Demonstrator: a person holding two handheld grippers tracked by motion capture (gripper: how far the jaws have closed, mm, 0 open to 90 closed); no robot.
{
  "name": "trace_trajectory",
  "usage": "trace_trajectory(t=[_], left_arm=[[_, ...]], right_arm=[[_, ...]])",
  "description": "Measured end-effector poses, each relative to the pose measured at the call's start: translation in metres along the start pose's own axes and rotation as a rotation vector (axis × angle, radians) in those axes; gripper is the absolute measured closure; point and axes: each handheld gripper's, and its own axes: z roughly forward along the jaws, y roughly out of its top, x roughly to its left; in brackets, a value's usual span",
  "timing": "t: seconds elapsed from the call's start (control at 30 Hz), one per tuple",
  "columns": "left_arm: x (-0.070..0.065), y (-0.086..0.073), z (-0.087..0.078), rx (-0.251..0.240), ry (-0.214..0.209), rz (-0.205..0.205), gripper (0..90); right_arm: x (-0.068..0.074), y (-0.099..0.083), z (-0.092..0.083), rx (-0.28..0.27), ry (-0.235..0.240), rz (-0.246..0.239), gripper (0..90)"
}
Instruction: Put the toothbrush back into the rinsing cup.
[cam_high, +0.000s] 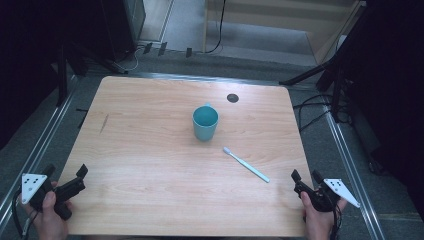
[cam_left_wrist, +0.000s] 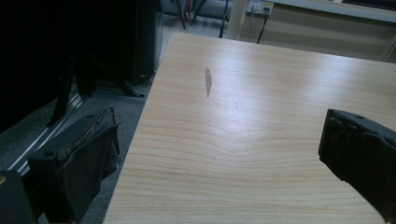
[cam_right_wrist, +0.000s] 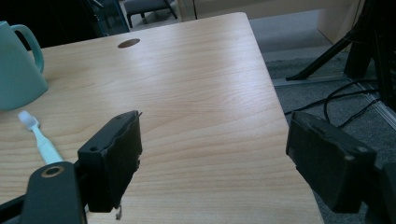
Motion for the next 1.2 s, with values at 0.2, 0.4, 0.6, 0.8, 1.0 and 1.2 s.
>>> trace_trajectory(t=[0.2,0.4,0.6,0.8,1.0,1.2], left_arm=[[0.001,0.000,-0.001,-0.007,-0.028,-0.003,0.0],[0.002,0.000,-0.001,-0.008,-0.033,-0.012,0.0],[0.001,0.000,-0.001,-0.008,-0.033,-0.005,0.0],[0.002,0.000,-0.001,-0.009,-0.035,-0.006,0.0],[0.002,0.000,-0.001,-0.009,-0.037,-0.007,0.0],[0.003,-0.001,-0.001,-0.013,-0.041,-0.016,0.0]], right_arm=[[-0.001,0.000,0.001,0.012,0.010,0.001,21.6],[-0.001,0.004,0.006,0.067,0.049,-0.012,25.4],[0.006,0.016,0.012,0.123,0.063,-0.067,23.9],[0.023,0.041,0.026,0.196,0.065,-0.177,25.2],[0.034,0.062,0.045,0.233,0.063,-0.206,26.5],[0.037,0.075,0.056,0.253,0.041,-0.197,28.0]])
